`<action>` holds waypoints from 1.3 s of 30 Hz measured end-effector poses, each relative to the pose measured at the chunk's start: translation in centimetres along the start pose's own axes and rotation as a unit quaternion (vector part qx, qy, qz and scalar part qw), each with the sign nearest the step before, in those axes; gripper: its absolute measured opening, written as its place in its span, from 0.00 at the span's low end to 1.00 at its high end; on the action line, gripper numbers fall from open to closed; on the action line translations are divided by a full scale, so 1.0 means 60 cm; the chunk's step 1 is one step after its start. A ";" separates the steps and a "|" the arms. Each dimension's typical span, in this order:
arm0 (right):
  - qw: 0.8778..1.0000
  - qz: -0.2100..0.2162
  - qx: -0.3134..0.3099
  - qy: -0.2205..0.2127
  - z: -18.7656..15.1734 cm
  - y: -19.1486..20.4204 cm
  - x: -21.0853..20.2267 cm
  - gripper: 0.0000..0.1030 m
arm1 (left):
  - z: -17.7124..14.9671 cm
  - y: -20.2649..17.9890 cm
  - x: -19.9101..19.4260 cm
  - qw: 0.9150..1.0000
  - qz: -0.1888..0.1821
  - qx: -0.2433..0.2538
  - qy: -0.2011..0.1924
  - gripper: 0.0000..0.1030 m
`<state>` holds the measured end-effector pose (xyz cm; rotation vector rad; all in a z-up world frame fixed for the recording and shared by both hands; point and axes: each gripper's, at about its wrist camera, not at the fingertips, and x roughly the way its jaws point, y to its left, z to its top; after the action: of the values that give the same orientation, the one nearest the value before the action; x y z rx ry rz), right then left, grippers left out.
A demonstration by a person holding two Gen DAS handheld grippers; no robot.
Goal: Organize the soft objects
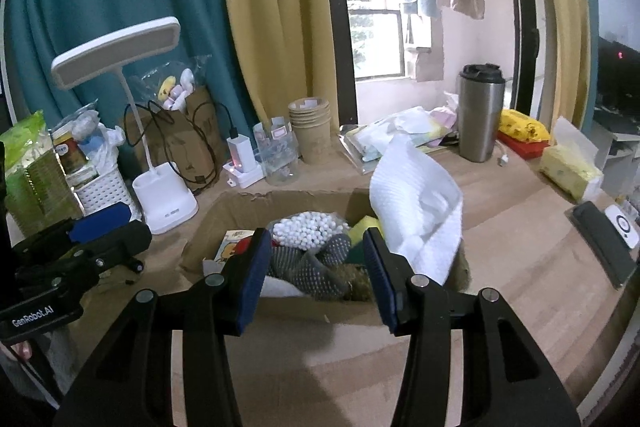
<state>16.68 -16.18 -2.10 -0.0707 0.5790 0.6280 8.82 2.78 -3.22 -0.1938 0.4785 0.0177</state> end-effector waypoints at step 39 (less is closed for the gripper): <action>0.985 -0.128 -0.001 -0.114 -0.055 0.015 -0.323 0.67 | -0.019 -0.115 -0.208 0.994 0.016 0.031 -0.108 0.98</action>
<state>1.83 -26.59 5.48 -0.0723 0.3410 0.3802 -2.38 -3.84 2.75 -0.1216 0.2657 0.0545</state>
